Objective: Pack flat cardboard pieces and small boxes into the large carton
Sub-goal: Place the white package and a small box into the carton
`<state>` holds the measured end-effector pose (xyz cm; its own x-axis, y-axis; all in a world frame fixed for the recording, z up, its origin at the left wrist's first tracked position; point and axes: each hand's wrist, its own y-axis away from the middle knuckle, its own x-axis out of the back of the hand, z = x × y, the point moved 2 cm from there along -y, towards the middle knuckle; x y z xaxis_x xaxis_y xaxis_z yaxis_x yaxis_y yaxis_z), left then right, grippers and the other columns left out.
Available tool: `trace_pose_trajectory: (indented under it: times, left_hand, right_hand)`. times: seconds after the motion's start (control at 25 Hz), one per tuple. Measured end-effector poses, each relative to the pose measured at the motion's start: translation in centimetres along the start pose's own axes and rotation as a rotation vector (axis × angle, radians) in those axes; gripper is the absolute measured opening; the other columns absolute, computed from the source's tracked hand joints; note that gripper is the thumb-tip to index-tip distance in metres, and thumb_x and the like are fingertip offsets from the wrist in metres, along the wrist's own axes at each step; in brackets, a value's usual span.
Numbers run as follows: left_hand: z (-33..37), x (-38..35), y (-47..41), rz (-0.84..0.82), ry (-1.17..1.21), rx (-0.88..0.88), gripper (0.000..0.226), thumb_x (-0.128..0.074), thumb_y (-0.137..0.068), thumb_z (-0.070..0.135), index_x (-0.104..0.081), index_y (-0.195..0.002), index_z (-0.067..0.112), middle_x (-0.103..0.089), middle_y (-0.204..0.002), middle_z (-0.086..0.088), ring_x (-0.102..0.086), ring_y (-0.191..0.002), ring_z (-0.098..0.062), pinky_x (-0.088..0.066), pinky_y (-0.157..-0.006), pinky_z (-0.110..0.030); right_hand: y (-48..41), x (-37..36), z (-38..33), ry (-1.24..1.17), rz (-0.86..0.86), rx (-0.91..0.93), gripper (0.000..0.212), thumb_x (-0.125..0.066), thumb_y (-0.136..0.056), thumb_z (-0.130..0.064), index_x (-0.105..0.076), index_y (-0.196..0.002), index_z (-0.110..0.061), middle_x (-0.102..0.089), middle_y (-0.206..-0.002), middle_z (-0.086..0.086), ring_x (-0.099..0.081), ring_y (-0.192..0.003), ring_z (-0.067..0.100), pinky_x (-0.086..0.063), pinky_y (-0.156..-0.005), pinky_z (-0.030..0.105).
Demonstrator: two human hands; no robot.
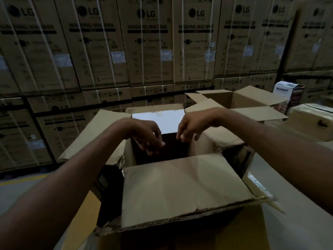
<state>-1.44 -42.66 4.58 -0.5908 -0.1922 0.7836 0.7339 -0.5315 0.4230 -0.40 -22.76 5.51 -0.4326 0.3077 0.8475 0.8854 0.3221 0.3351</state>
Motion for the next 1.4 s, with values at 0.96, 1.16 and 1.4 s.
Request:
trace_pose_trajectory:
  times: [0.96,1.16,1.4]
  left_hand:
    - [-15.3,10.1,-19.2,0.538,-0.515,0.377,0.069,-0.04,-0.104,0.048,-0.005,-0.162,0.032,-0.007,-0.17,0.001,-0.011,-0.155,-0.031,-0.012,-0.121,-0.061]
    - [-15.7,9.8,-19.8,0.572,-0.556,0.371,0.058,-0.031,-0.108,0.041,-0.011,-0.161,0.029,-0.016,-0.168,0.0,-0.028,-0.149,-0.032,-0.018,-0.118,-0.061]
    - [-14.2,10.2,-17.0,0.586,-0.159,0.197,0.053,-0.047,-0.106,0.024,-0.032,-0.156,0.024,-0.038,-0.159,-0.008,-0.046,-0.138,-0.029,-0.035,-0.111,-0.045]
  right_hand:
    - [-25.7,5.0,9.1,0.582,0.347,-0.056,0.095,-0.062,-0.094,-0.034,0.001,-0.164,-0.022,-0.007,-0.172,0.005,-0.012,-0.156,0.028,-0.017,-0.124,0.056]
    - [-26.5,4.7,9.7,0.548,0.357,-0.033,0.091,-0.06,-0.096,-0.031,0.0,-0.164,-0.023,-0.009,-0.171,0.004,-0.011,-0.156,0.028,-0.014,-0.124,0.058]
    - [-23.8,4.8,9.2,0.521,0.314,-0.029,0.089,-0.056,-0.097,-0.031,0.003,-0.164,-0.023,-0.002,-0.172,0.003,-0.005,-0.158,0.026,-0.007,-0.125,0.057]
